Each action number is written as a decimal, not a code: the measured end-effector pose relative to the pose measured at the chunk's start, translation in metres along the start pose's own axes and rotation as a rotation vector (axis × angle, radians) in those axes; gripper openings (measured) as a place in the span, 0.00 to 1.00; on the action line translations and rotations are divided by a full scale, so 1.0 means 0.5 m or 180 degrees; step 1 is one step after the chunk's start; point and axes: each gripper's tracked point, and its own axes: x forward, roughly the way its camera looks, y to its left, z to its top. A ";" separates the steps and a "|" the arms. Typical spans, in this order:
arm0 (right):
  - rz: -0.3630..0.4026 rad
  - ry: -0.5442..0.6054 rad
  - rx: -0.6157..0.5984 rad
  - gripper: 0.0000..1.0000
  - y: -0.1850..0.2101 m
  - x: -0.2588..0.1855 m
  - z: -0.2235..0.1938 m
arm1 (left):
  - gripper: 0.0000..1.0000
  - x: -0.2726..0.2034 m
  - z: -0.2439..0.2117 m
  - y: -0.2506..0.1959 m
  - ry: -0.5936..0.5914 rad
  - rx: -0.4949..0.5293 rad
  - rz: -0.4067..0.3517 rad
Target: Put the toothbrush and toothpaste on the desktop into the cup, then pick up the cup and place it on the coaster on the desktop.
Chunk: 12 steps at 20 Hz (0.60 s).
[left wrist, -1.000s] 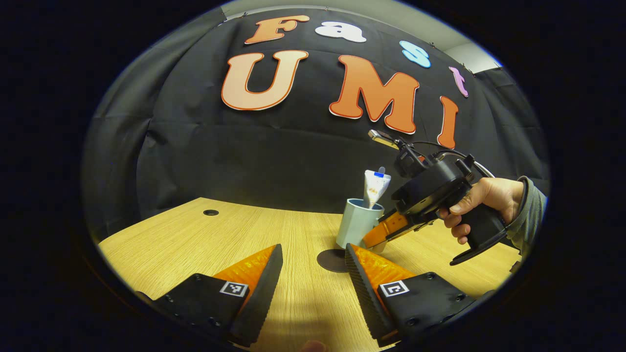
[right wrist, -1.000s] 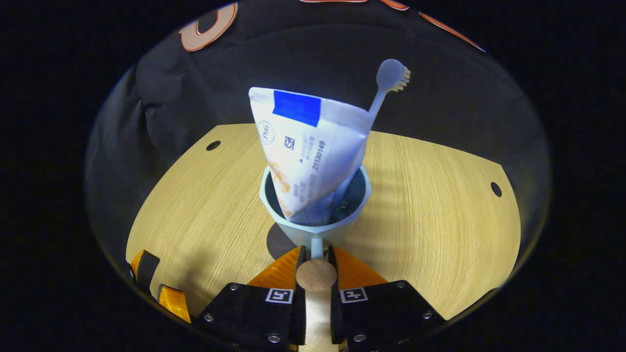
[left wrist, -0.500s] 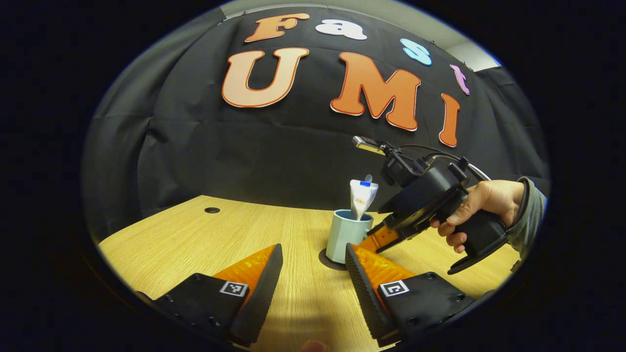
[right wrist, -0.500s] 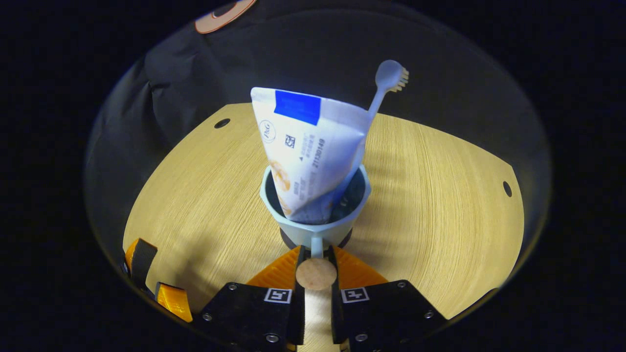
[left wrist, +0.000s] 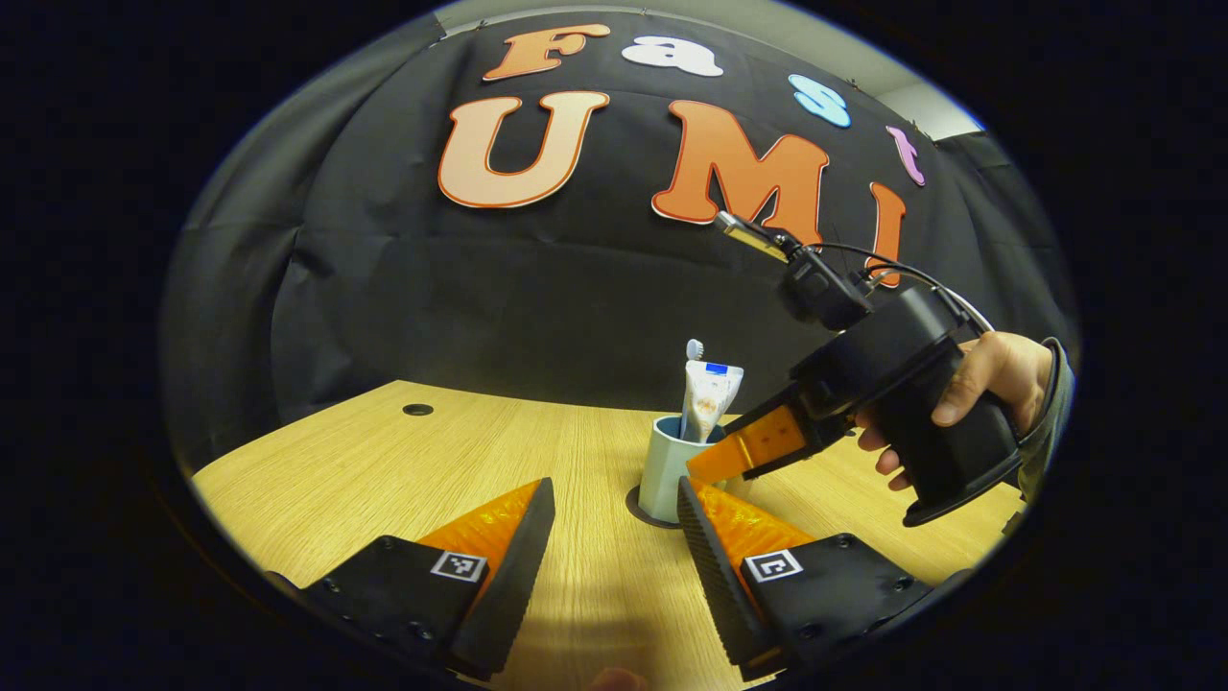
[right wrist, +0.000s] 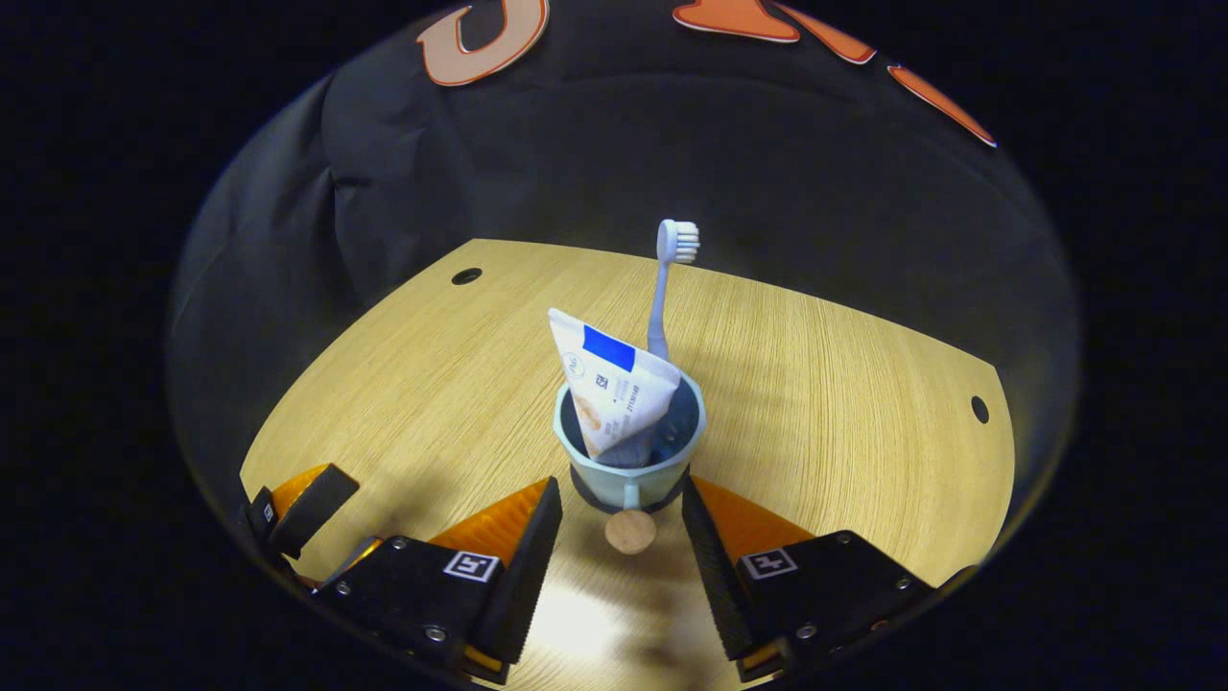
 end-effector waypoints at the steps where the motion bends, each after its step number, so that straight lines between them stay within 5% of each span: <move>1: 0.0004 -0.0105 -0.0004 0.82 -0.001 -0.014 0.007 | 0.83 0.001 -0.001 0.001 0.0009 0.0012 0.0010; 12: -0.0583 -0.1400 0.0028 0.87 -0.141 -0.182 0.060 | 0.82 0.008 0.022 -0.014 -0.0042 0.0202 0.0046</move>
